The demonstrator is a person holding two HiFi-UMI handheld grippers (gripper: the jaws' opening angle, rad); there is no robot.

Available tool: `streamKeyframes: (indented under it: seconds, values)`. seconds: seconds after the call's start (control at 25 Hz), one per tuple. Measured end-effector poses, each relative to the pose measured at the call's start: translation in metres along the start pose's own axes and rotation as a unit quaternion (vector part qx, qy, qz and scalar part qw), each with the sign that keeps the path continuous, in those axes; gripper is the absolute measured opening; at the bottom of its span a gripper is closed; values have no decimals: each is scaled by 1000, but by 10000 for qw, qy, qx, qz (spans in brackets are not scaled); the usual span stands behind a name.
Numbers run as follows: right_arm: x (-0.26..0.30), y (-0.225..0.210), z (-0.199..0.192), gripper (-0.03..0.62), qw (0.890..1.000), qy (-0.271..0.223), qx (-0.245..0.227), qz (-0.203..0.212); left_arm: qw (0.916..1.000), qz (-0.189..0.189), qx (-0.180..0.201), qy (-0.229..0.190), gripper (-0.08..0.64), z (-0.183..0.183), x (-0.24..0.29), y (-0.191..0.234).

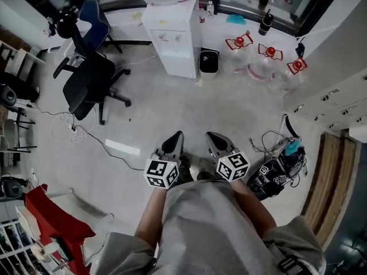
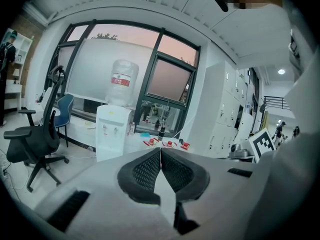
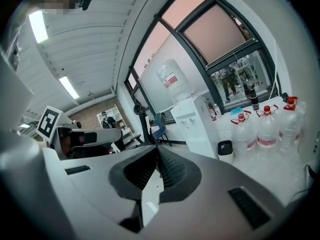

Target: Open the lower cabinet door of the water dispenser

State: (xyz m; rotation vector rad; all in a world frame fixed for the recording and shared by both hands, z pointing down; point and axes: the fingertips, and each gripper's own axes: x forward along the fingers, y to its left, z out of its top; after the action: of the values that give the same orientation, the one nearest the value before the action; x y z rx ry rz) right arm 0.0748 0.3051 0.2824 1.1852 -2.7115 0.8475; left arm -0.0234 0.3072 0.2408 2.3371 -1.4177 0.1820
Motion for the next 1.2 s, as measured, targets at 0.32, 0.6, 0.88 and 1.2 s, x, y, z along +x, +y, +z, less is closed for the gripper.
streamKeyframes:
  seconds: [0.32, 0.6, 0.88, 1.2]
  values:
    - [31, -29, 11, 12, 9994, -2, 149, -303, 9996, -259, 23, 118, 12, 7, 36, 20]
    - [77, -41, 18, 12, 9981, 99, 236, -555, 9989, -430, -63, 179, 12, 21, 69, 69]
    - [133, -44, 25, 12, 9960, 247, 250, -823, 9974, -638, -165, 280, 12, 36, 98, 128]
    - [191, -39, 46, 11, 9932, 251, 250, -1106, 9955, -858, -257, 295, 12, 62, 119, 190]
